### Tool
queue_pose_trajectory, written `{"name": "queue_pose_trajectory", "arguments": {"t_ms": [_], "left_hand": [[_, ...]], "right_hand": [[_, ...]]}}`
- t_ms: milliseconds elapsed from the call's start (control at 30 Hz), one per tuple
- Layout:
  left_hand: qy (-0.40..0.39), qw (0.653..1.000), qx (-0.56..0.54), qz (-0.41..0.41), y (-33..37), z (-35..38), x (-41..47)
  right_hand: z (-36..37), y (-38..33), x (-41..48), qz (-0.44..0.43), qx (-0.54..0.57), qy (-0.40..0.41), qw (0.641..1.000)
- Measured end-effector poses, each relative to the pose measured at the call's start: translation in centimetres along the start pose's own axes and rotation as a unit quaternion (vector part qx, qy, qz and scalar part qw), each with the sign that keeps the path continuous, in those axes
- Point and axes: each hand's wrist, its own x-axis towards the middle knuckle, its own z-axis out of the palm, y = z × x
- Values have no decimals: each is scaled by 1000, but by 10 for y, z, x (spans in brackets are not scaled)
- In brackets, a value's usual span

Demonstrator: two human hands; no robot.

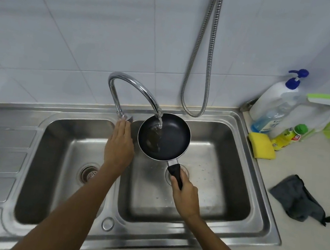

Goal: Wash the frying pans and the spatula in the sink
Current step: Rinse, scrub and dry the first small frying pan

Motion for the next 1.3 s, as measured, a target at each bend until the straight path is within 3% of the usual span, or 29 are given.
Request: {"name": "queue_pose_trajectory", "arguments": {"t_ms": [200,333,533,600,700,733,767,1000,1300], "left_hand": [[-120,990,-61,-43,4,21,-27],[-152,983,-95,-48,2,12,-18],[-53,955,-231,-181,54,1,-67],[-113,900,-344,-244,84,3,-83],[-241,735,-528,-350,120,11,-87],[-262,699,-558,-363,130,12,-86],[-270,686,-571,-361,137,16,-85],[-289,662,-591,-359,162,20,-81],[-255,664,-583,-392,134,17,-91]], "right_hand": [[-3,3,1,-1,1,-14,1000],[-11,4,6,-19,18,-8,1000],[-8,-3,9,-40,60,2,997],[-9,-2,5,-43,58,0,997],[-15,4,-3,-36,58,-15,998],[-18,8,-6,-31,60,-17,998],[-21,12,-8,-28,62,-17,998],[-39,20,-9,-10,72,6,997],[-18,11,-20,-34,55,-28,998]]}}
